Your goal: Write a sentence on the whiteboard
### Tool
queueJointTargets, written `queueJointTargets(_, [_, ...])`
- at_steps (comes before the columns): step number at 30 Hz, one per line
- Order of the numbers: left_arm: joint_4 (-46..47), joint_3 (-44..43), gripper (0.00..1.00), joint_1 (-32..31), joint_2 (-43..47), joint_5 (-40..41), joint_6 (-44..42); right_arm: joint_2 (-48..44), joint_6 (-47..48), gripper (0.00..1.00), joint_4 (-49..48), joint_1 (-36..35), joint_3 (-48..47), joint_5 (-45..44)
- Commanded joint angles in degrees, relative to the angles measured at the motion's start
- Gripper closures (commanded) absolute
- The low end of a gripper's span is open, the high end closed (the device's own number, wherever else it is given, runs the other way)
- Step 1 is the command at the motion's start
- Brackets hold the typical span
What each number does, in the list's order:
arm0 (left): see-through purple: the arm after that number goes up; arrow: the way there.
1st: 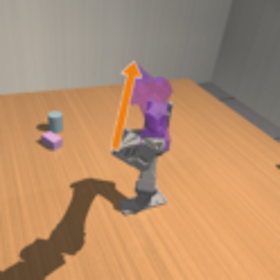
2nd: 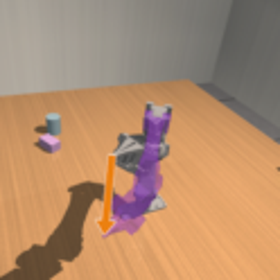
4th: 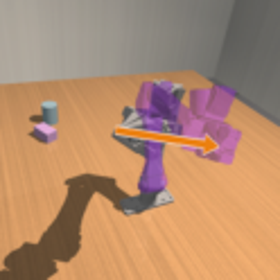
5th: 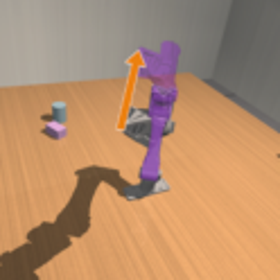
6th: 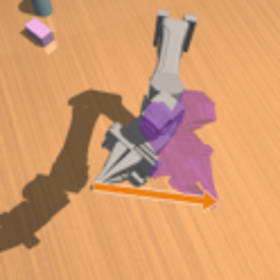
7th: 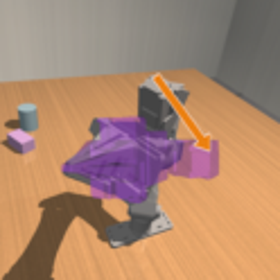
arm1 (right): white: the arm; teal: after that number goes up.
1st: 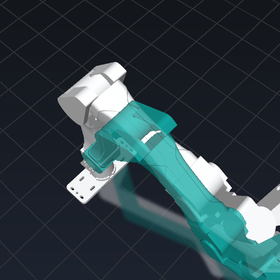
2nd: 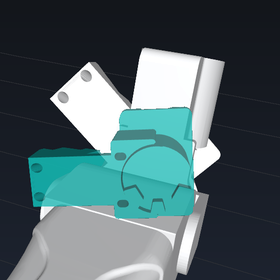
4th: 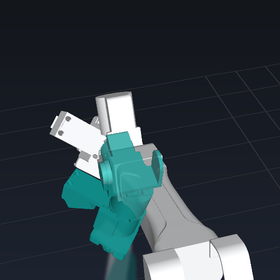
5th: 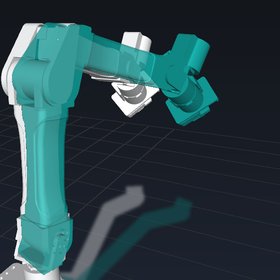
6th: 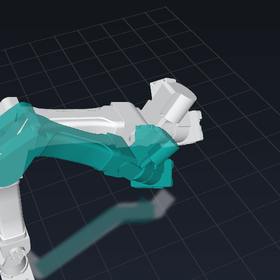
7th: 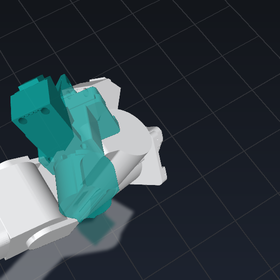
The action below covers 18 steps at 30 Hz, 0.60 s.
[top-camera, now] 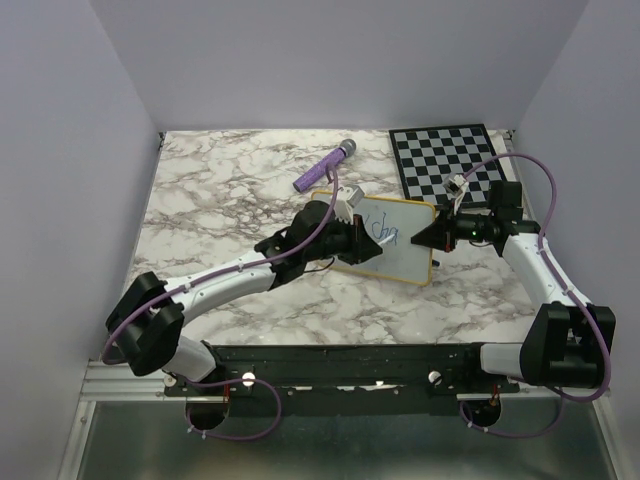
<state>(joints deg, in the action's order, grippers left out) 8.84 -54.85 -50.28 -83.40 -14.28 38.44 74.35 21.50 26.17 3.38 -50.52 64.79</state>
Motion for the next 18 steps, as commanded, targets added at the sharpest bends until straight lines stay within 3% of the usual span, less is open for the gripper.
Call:
queueJointTargets(1, [2.06,-0.25,1.00,0.18,1.57,1.27,0.32,-0.69,1.18,0.99,-0.42,-0.21,-0.10,1.03])
queueJointTargets(18, [2.76,-4.30,1.00,0.18,-4.58,1.89,0.85,-0.96,1.27,0.99,-0.33,-0.21,-0.10,1.04])
